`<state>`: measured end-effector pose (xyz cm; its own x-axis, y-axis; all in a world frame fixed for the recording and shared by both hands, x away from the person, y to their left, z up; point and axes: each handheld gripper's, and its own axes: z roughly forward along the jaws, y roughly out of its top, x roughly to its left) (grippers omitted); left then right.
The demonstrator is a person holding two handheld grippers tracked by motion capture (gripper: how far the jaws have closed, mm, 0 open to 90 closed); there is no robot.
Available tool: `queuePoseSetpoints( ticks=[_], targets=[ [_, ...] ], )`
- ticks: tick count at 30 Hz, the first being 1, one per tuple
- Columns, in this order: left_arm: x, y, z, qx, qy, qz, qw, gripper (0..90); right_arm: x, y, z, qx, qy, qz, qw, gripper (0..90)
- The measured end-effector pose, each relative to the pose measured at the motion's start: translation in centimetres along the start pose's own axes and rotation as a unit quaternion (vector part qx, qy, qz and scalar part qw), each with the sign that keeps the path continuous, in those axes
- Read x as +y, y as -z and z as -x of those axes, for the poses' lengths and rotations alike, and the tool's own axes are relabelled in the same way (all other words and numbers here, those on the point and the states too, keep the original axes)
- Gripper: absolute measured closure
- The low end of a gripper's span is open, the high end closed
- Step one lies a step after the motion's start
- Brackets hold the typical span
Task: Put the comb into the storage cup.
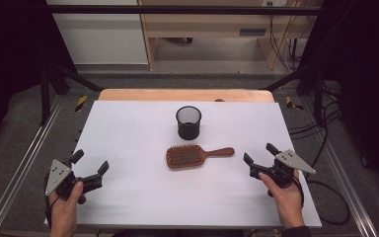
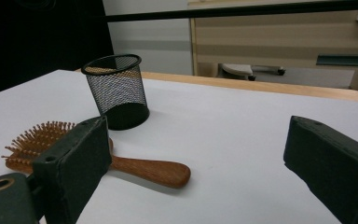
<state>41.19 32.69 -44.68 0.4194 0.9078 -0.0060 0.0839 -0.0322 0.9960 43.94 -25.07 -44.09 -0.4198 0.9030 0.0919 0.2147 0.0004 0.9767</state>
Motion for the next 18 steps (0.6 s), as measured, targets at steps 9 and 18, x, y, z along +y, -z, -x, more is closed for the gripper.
queuePoseSetpoints(
  ticks=[9,18],
  targets=[
    [0.1,0.4,-0.1,0.001,0.002,0.004,1.0,2.1,1.9,-2.1,-1.2,0.01,0.023,-0.022,0.9994,7.4],
    [0.0,0.4,-0.1,0.001,-0.001,0.002,1.0,2.1,4.6,-5.1,-2.8,0.027,0.05,-0.056,0.9968,7.2]
  ],
)
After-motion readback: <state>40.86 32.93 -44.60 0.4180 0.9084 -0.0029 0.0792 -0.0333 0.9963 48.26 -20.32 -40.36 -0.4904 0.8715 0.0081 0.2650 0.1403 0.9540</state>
